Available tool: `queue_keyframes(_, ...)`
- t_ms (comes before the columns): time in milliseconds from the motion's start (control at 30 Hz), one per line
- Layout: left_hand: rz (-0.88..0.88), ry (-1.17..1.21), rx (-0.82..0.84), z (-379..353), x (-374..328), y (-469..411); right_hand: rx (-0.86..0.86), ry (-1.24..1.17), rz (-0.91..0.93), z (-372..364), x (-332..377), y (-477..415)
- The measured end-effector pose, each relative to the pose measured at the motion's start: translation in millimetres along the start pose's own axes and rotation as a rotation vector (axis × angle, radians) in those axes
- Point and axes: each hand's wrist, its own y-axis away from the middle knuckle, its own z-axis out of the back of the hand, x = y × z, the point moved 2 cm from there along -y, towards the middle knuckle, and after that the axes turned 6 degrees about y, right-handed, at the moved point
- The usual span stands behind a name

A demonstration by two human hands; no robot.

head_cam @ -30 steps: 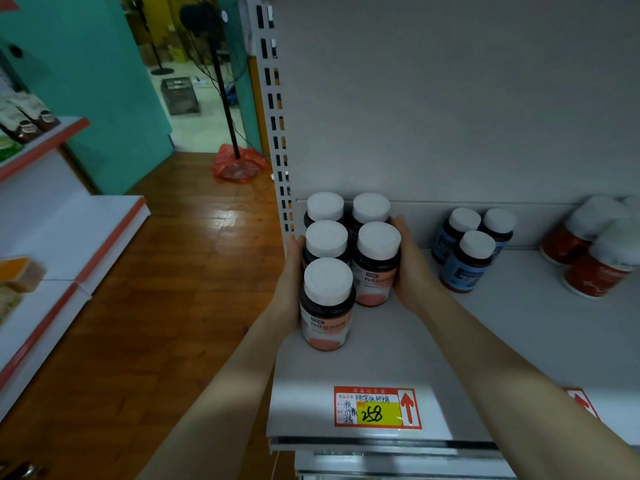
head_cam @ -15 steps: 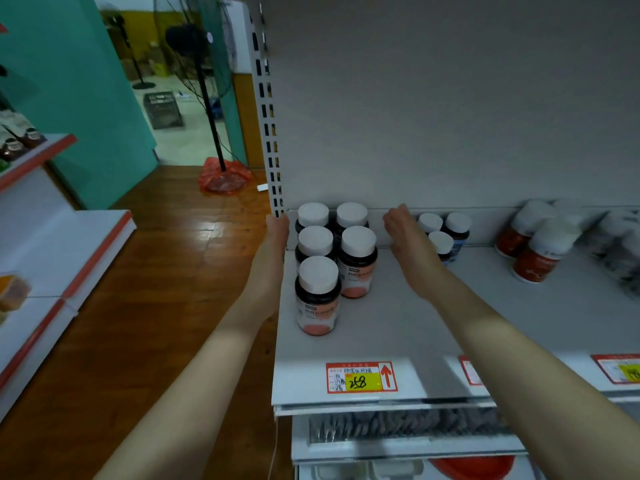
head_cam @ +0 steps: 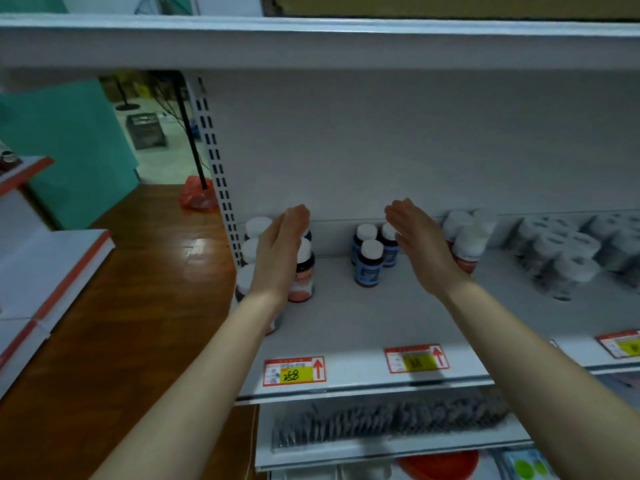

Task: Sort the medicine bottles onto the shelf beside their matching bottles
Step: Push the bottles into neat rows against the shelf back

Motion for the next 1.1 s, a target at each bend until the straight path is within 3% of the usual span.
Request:
queue_keyframes(367,0.105,0.002,-0.065,-66,66,-6,-0.012,-0.021,-0.109,78,-40,-30)
queue_keyframes(533,0.204,-0.055,-0.122,-69,114,-32,-0.054,0.009,-0.154,79,-76,-52)
queue_keyframes(767,0.356,0.034,-0.014,-90,152,-59,-0.050,0.052,-0.149,57,-119,-82)
queue_keyframes(1100,0.368,0.079,0.037,-98,167,-70,-0.010,0.028,-0.158,42,-144,-98)
